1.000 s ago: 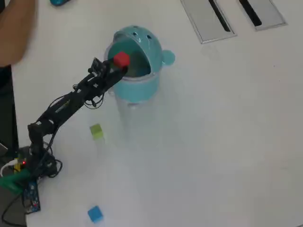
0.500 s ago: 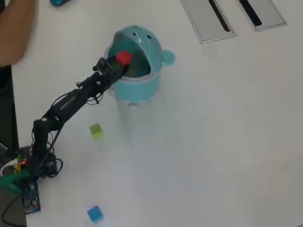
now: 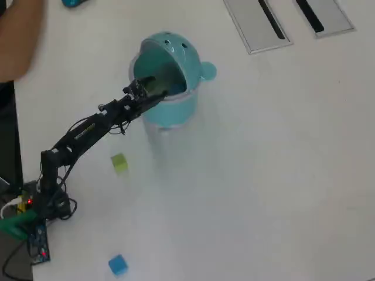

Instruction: Grasp RGB lego blocks and put them in the bin one by one.

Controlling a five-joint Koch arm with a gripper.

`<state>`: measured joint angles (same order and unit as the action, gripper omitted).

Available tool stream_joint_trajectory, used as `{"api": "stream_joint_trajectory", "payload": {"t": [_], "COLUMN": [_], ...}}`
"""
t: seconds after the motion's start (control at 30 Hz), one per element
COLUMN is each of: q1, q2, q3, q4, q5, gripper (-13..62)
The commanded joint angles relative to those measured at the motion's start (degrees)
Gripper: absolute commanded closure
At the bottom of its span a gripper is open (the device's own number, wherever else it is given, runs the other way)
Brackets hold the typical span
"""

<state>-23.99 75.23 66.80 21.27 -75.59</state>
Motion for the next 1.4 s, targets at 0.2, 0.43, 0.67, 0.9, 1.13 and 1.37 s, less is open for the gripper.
{"api": "stream_joint_trajectory", "payload": {"t": [0.2,0.43,0.67,0.9,1.13,1.37], "q1": [8.5,10.9,11.1,11.6,12.9,12.7], "q2": [9.4,14.2,19.2,26.5,33.0,40.3], "q3": [-5.1,-3.8,-0.3,12.0,25.8,34.9], "q4": [11.1,21.3,31.7,39.1,39.6,46.1], "q5": [-0.8,-7.0,-14.0,-14.5,-14.3,-15.6], "gripper": [24.6,24.5,24.2,23.4,20.3,16.8]}}
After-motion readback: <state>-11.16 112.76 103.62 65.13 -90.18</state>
